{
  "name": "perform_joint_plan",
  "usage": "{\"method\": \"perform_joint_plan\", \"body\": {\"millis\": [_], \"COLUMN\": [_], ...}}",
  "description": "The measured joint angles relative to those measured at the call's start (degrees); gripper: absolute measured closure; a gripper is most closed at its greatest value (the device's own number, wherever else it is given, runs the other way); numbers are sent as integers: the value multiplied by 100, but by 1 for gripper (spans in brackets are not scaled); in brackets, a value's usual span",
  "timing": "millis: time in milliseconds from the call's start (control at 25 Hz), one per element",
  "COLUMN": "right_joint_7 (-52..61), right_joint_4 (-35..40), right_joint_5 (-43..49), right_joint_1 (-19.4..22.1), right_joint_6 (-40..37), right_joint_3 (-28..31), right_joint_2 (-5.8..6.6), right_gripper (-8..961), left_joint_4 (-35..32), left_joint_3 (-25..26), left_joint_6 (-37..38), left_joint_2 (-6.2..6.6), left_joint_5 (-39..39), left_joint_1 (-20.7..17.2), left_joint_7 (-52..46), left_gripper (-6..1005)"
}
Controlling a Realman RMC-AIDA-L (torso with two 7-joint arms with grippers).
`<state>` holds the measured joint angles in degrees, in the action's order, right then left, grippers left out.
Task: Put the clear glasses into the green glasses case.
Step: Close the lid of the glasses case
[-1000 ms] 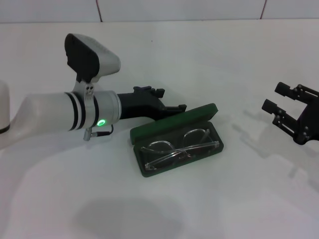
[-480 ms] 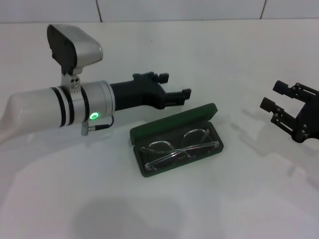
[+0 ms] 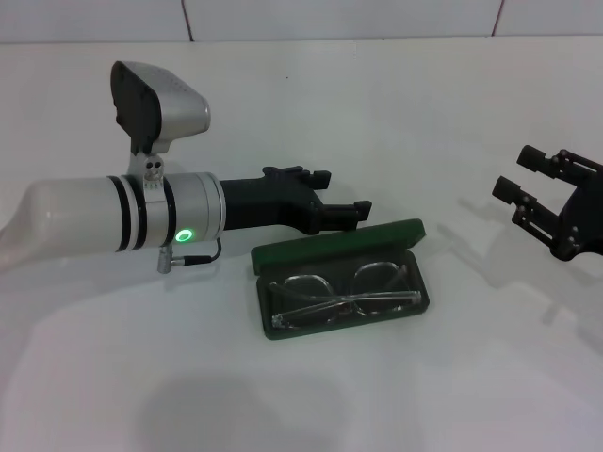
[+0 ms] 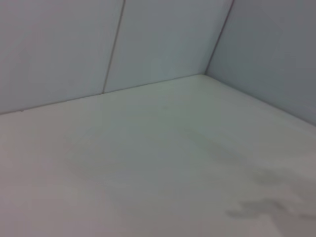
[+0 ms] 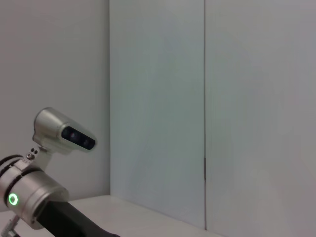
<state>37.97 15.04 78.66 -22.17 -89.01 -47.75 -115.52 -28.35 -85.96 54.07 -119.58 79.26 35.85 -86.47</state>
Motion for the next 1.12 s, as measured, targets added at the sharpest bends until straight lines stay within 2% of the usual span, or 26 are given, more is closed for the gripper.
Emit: {"method": "perform_joint_plan", "body": {"millis": [360,600,840,1120], "right_joint_7": [0,0,0,0], "right_joint_4": [10,25,39,22], "right_joint_5": [0,0,0,2], "right_joint_1": [-19,-19,-34,-75], "right_joint_6": [68,69,68,68], "right_joint_3": [-6,-17,-1,-5], "right_joint_2": [-1,5,4,4], "right_gripper": [496,495,495,496], "left_joint_4": [-116,-300,-268,-263], "left_joint_3": [43,45,45,52], "left_joint_6": [211,723,708,551], "left_joint_2": [27,96,101,49], "left_joint_5": [-55,-20,63,226], "left_joint_1": [-3,-59,-61,-52], "left_joint_7": [-86,-370,-431,-519], "left_gripper": [151,151,151,151]}}
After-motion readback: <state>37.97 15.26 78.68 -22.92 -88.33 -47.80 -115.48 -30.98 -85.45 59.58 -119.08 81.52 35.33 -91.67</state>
